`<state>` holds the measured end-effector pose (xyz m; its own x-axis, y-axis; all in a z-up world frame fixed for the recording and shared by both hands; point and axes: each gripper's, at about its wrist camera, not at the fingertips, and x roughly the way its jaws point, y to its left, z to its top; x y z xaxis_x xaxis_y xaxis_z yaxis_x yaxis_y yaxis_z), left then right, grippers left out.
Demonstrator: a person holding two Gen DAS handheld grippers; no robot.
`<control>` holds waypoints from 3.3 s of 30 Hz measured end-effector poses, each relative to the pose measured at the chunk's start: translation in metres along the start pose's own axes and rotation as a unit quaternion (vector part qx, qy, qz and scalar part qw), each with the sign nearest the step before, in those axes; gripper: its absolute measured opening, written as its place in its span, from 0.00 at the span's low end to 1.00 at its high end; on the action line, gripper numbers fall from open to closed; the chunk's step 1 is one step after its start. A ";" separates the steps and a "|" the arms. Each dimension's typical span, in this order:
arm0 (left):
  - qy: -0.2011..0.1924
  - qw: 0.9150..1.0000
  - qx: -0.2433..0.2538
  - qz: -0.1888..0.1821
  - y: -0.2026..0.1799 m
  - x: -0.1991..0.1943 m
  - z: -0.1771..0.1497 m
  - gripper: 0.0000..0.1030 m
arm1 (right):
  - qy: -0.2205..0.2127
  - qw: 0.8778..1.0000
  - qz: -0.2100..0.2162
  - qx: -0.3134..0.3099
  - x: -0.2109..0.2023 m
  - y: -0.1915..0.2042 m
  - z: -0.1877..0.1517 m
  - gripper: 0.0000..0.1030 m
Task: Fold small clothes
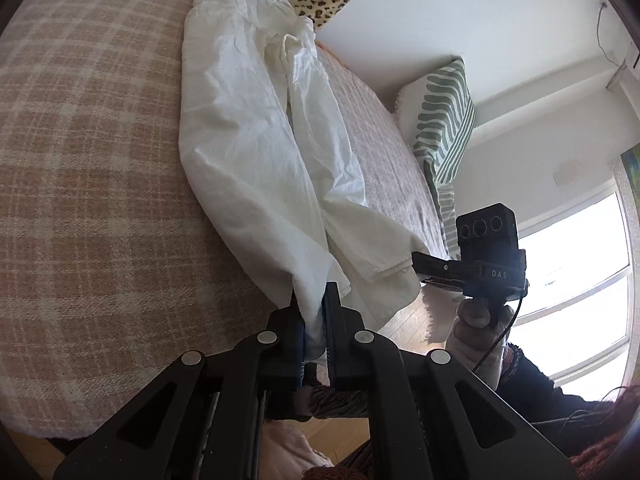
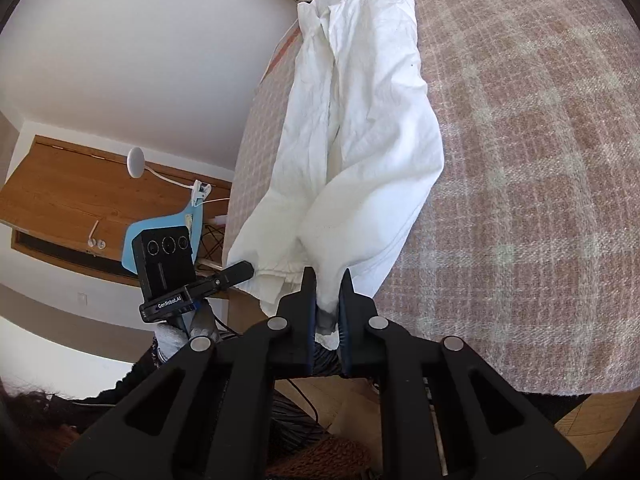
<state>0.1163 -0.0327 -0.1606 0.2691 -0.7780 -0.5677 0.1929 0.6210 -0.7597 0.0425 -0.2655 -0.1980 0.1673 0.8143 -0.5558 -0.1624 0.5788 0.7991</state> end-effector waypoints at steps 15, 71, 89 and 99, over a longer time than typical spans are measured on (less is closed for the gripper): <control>-0.080 0.996 -0.045 -0.010 0.025 0.003 0.120 0.06 | -0.063 0.996 0.020 0.066 0.013 -0.007 0.112 0.10; -0.022 0.962 0.138 0.233 0.008 0.104 0.201 0.36 | -0.049 0.920 -0.262 -0.286 0.096 0.087 0.141 0.35; -0.066 0.970 0.124 0.196 0.006 0.034 0.159 0.36 | 0.016 0.950 -0.186 -0.252 0.134 0.057 0.156 0.16; -0.016 0.950 0.189 0.248 0.004 0.064 0.118 0.37 | -0.010 0.939 -0.228 -0.257 0.067 0.056 0.104 0.16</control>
<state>0.2456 -0.0689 -0.1630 0.4423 -0.3815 -0.8117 0.3588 0.9047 -0.2297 0.1453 -0.1831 -0.1668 0.3502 0.4782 -0.8054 -0.5168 0.8158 0.2596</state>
